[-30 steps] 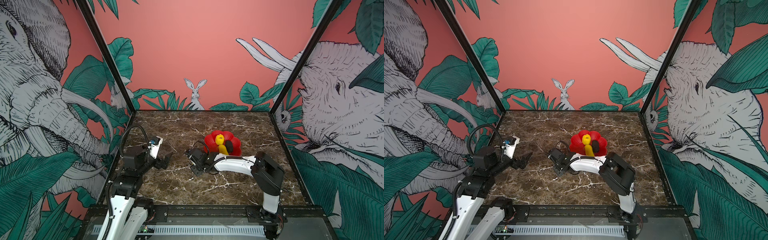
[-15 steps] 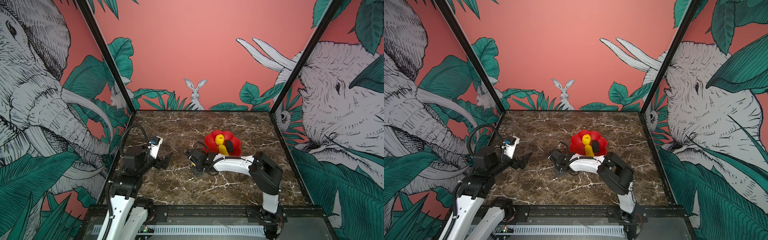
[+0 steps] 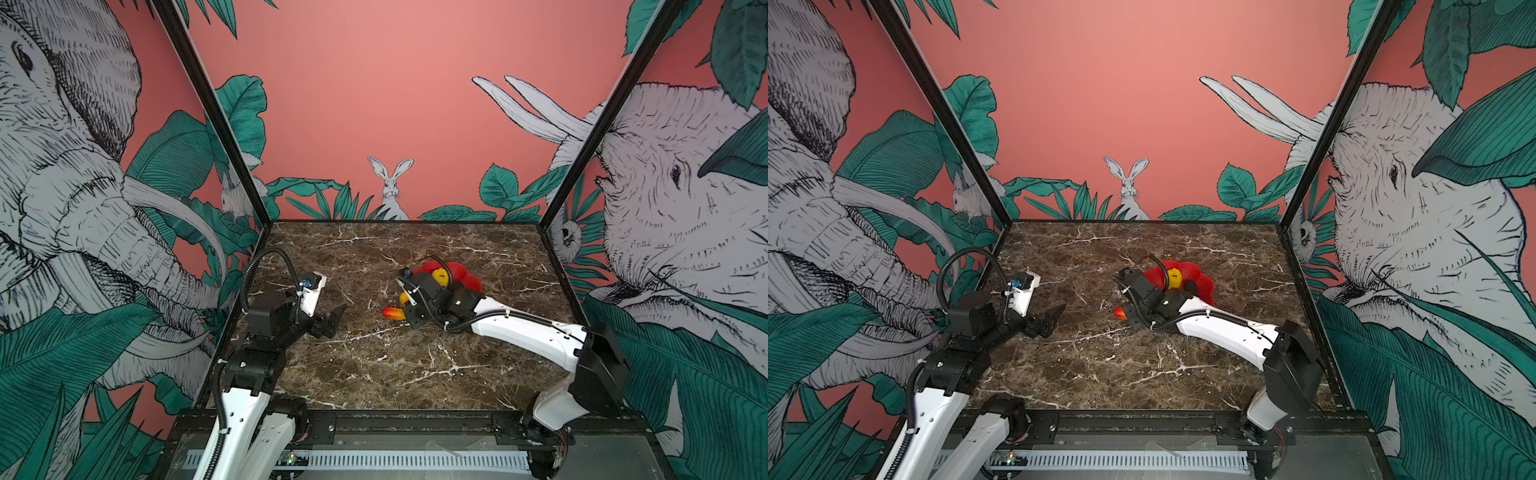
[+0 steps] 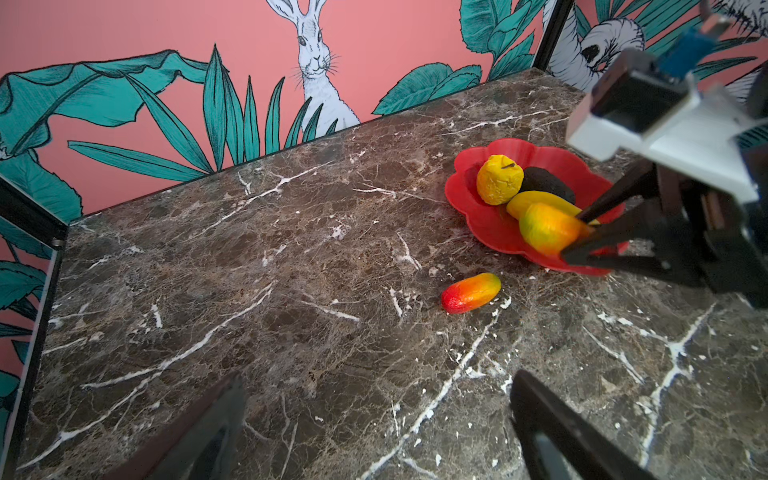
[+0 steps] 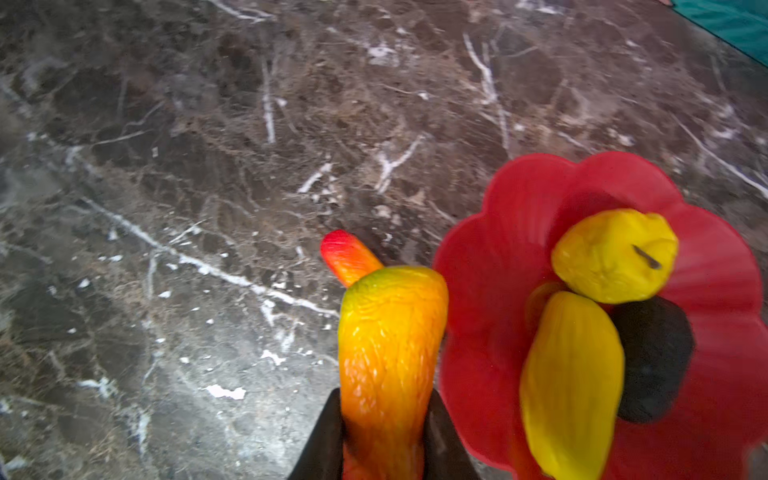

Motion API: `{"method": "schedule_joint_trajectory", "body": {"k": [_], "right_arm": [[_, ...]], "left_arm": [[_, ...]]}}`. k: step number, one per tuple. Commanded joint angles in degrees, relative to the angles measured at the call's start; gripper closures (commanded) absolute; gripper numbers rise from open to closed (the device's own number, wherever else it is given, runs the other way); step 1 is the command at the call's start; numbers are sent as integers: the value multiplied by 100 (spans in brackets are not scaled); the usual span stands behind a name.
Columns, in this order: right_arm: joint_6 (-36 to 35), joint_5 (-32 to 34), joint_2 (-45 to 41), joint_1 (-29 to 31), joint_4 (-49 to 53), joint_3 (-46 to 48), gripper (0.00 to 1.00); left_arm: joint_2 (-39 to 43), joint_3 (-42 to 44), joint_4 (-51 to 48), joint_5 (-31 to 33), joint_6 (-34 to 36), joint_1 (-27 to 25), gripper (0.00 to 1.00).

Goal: Place and organize the fake fruits in the fruit bowl
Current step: 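Lower the held mango into the bowl beside the long yellow fruit and release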

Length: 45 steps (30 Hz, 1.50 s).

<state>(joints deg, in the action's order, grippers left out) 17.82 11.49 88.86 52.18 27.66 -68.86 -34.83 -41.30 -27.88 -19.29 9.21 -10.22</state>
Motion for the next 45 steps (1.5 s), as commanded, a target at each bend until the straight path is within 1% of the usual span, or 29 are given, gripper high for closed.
{"method": "schedule_joint_trajectory", "body": {"k": [1, 4, 7, 8, 12, 16, 23, 24, 26, 28, 30, 33, 38, 40, 42, 45], "right_arm": [[168, 280, -104, -424, 403, 222, 86], [113, 210, -9, -691, 527, 252, 86], [-8, 102, 222, -831, 591, 194, 86], [-50, 55, 246, -854, 589, 157, 85], [-156, -97, 825, -894, 601, -39, 84], [-182, -107, 1366, -929, 882, -366, 83], [-156, -59, 1630, -968, 825, -446, 82], [-156, -59, 1645, -982, 829, -449, 81], [-168, -59, 1668, -999, 829, -445, 74], [-200, -68, 1669, -1010, 838, -444, 62], [-217, -63, 1662, -1017, 846, -448, 56], [-252, -50, 1615, -1017, 889, -486, 50], [-335, -72, 1329, -1008, 1158, -719, 46], [-356, -68, 1116, -1000, 1296, -857, 41], [-396, -84, 912, -967, 1371, -939, 33], [-639, -224, 678, -800, 1393, -1094, 16]], "left_arm": [[29, 14, 134, -90, 36, -15, 0], [21, 17, 134, -101, 29, -15, 0], [47, 25, 125, -94, 28, -19, 0], [47, 33, 130, -92, 28, -16, 0], [42, 30, 126, -93, 28, -15, 0], [31, 34, 129, -86, 30, -17, 0], [79, 34, 125, -49, 37, -16, 0], [73, 33, 138, -56, 39, -15, 0], [58, 24, 148, -57, 46, -15, 0], [50, 25, 135, -57, 46, -20, 0], [55, 25, 139, -53, 50, -15, 0], [47, 25, 148, -57, 54, -15, 0], [34, 17, 140, -49, 54, -15, 0], [31, 15, 136, -40, 54, -17, 0], [29, 12, 139, -40, 54, -20, 0], [29, 16, 134, -31, 63, -15, 0]]}}
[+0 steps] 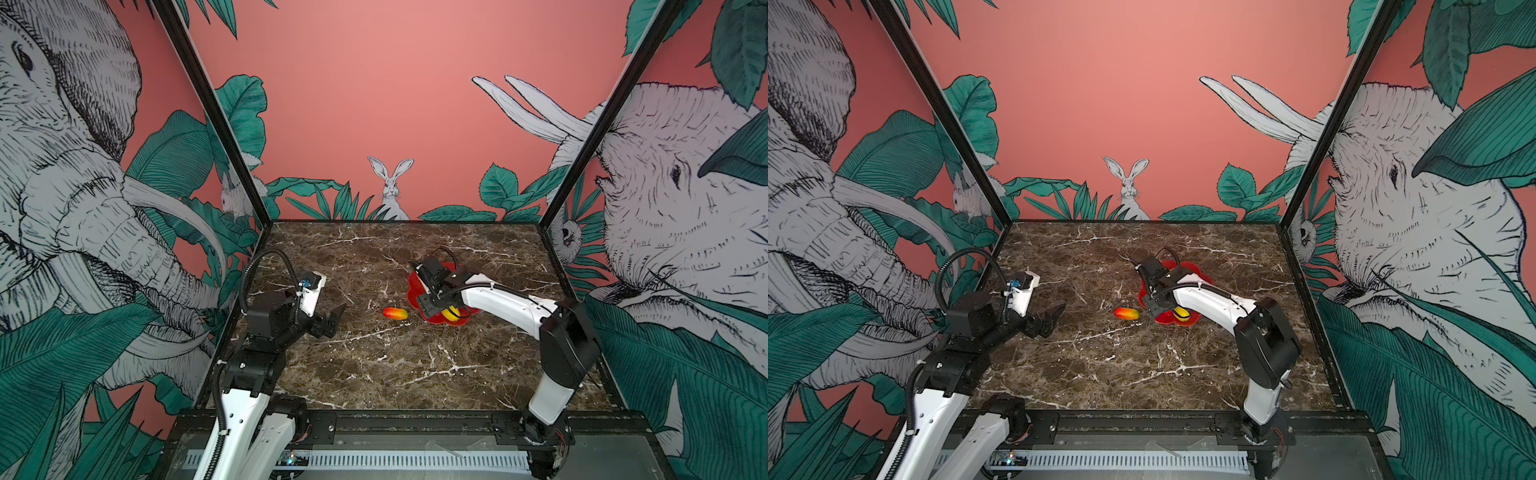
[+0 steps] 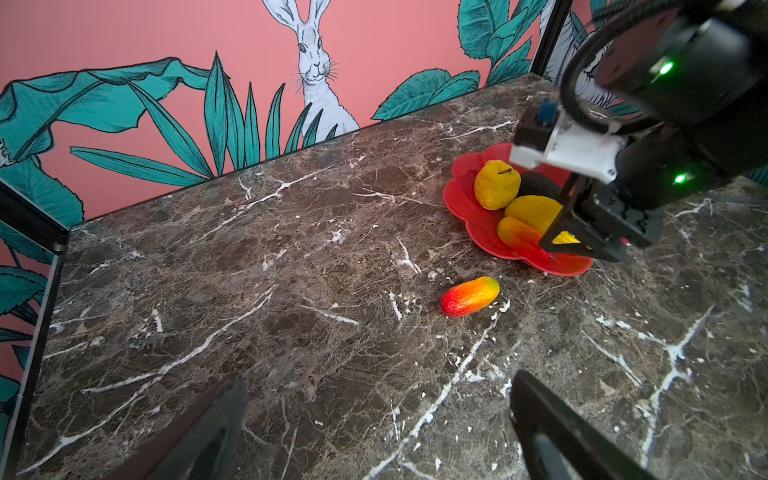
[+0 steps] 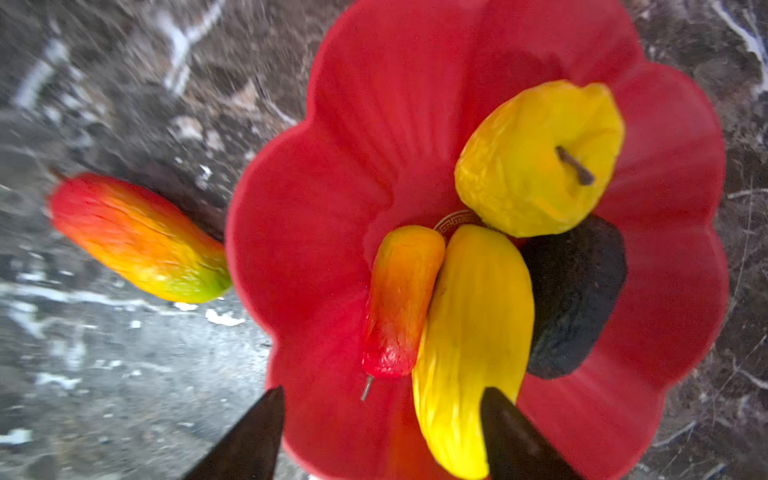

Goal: Place and organize the fake fruits in the fruit bowl
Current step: 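Lower the held mango into the bowl beside the long yellow fruit and release, then move the right gripper to the remaining red-yellow mango and grasp it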

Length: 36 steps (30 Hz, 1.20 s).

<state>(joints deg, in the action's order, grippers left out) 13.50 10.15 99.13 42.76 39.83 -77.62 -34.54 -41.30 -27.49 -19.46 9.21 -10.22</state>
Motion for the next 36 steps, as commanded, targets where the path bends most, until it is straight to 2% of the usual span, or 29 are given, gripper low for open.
{"method": "schedule_joint_trajectory", "body": {"k": [1, 4, 10, 17, 26, 30, 36], "right_arm": [[-365, -192, -392, 251, 153, -280, 10], [-849, -386, -293, 643, 104, -488, 1], [-1371, -409, 487, 1145, 328, -1167, 0], [-1622, -532, 1326, 1296, 343, -1654, 2], [-1649, -496, 1982, 1183, 209, -1796, 16], [-1554, -453, 2085, 1099, 46, -1753, 29], [-1455, -536, 2291, 983, -11, -1773, 38]], "left_arm": [[1, 9, 92, -5, 63, -13, 0], [-4, 8, 86, -5, 65, -15, 0], [8, 12, 82, 3, 66, -15, 0], [-3, 8, 85, -9, 63, -10, 0], [-21, 8, 94, -41, 63, -16, 0], [-30, 8, 90, -66, 63, -15, 0], [-30, -1, 88, -58, 72, -15, 0]]}}
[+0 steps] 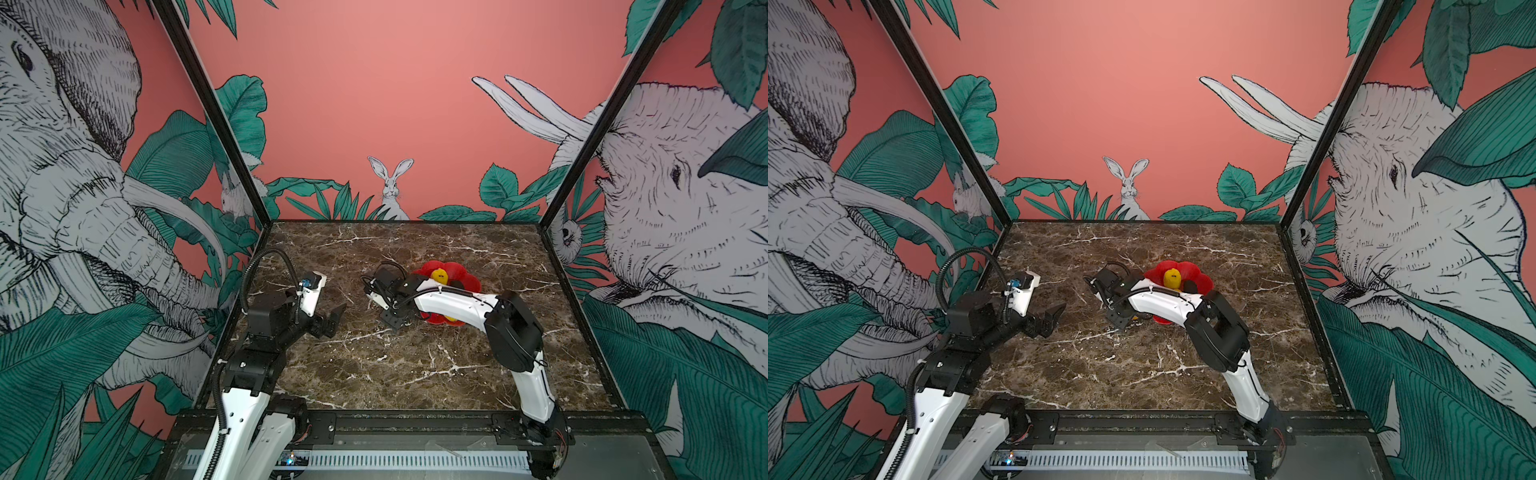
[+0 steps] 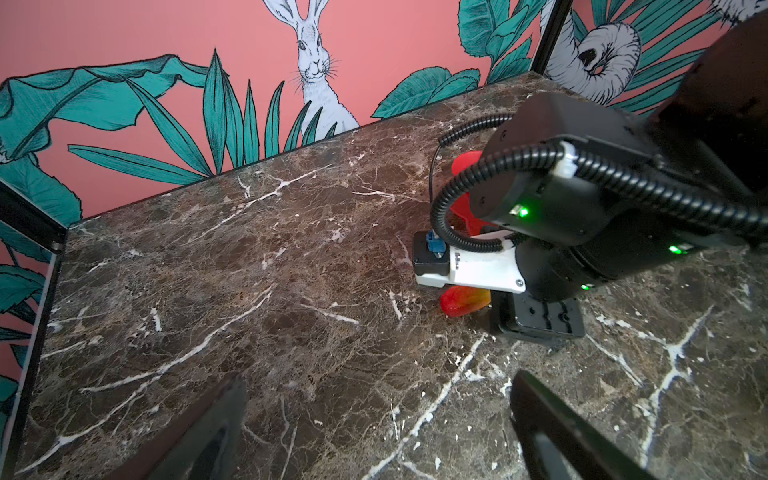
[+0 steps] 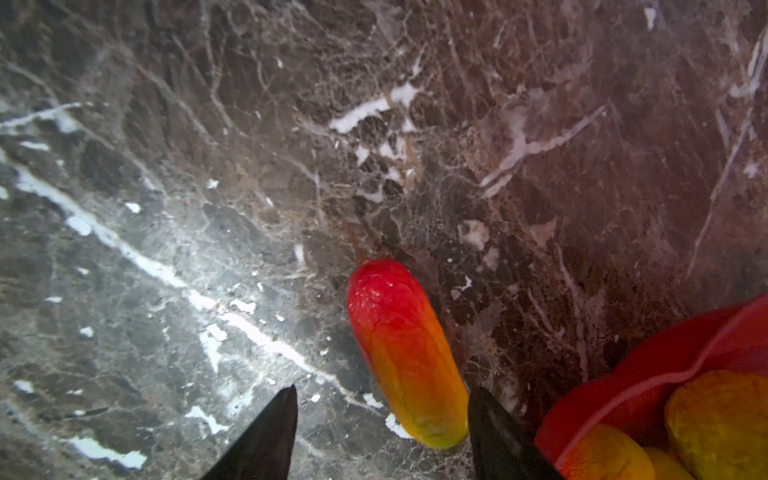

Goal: Place and organize the fake fruits in the fruit bowl
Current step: 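Move the right gripper to the remaining red-yellow mango and grasp it, then carry the mango with the right gripper into the bowl and release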

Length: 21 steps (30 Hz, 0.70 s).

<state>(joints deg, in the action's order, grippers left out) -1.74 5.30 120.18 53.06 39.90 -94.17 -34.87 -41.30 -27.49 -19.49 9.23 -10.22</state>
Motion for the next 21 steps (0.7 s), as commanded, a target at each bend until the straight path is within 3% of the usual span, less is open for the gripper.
{"method": "schedule_joint_trajectory", "body": {"k": [1, 5, 9, 16, 21], "right_arm": [[73, -71, 214, -48, -17, -128, 39], [86, -94, 311, -67, -34, -137, 43], [128, -160, 291, -74, -100, -103, 53], [164, -170, -56, -74, -9, -53, 81], [352, -252, -866, -91, -302, 338, 84]], "left_arm": [[-2, -1, 88, -47, 70, -16, 0], [9, -1, 86, -37, 80, -15, 0], [33, -1, 70, -12, 80, -14, 0], [42, 7, 71, 6, 88, -15, 0], [58, 8, 73, 6, 90, -15, 0]]}}
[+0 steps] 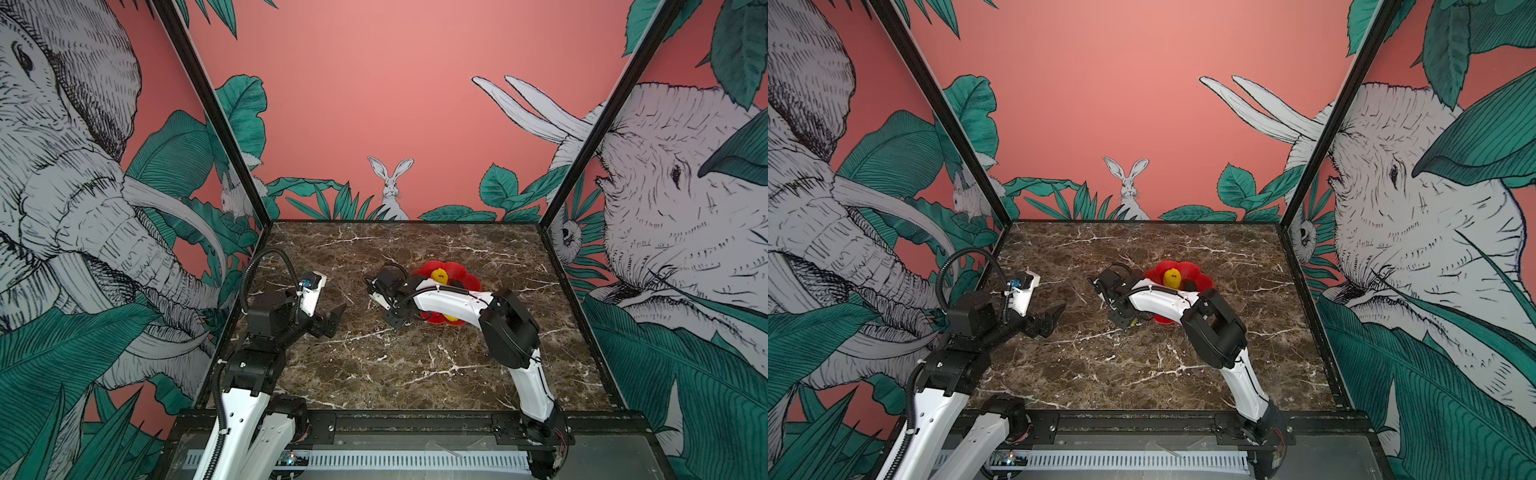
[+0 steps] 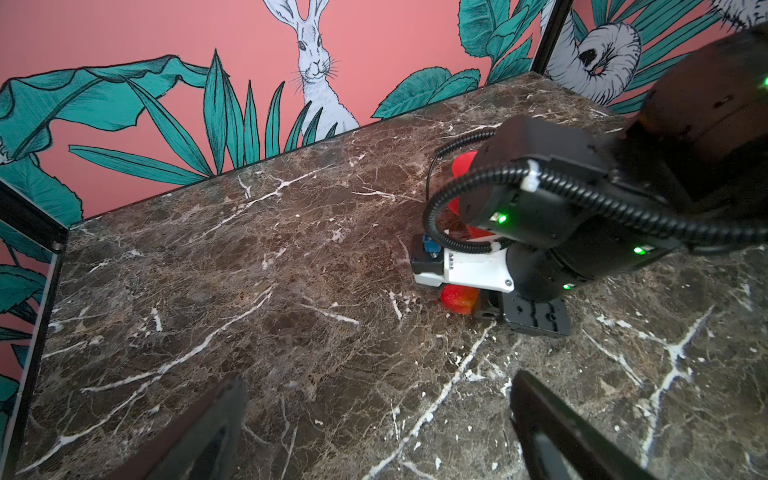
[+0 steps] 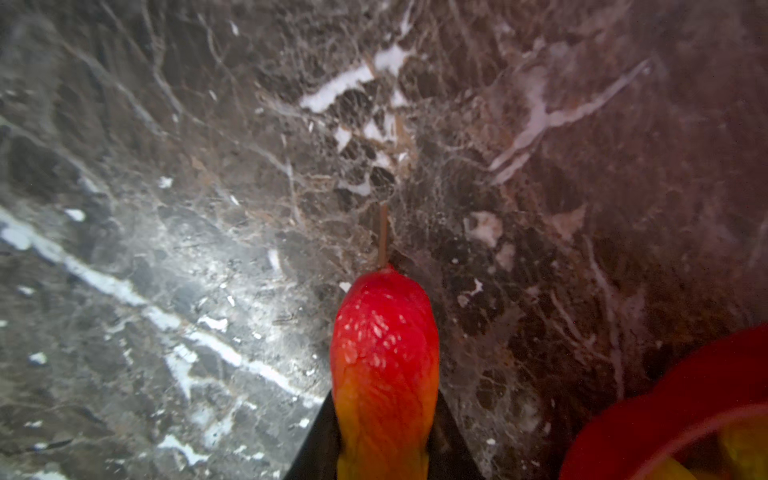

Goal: Place and organize the fake fruits in the fruit bowl
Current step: 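Carry the mango with the right gripper into the bowl and release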

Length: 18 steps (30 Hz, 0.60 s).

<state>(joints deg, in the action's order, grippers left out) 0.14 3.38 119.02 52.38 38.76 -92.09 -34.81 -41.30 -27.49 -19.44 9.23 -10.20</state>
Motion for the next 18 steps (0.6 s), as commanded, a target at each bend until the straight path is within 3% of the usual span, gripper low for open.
{"method": "schedule_joint_trajectory", "body": {"k": [1, 5, 10, 15, 18], "right_arm": [[280, -139, -979, -67, -374, 310, 85], [833, -367, -1778, -398, -997, 873, 85], [1607, -48, -2503, -884, -1476, 1446, 86], [2379, 472, -2661, -1208, -1600, 1849, 88], [2666, 460, -2569, -1300, -1807, 2020, 88]], "left_arm": [[51, 7, 69, 2, 87, -17, 0], [64, 8, 64, 4, 89, -17, 0], [86, 12, 54, -12, 70, -19, 0], [97, 15, 44, -16, 61, -13, 0], [124, 21, 46, -7, 61, -18, 0]]}}
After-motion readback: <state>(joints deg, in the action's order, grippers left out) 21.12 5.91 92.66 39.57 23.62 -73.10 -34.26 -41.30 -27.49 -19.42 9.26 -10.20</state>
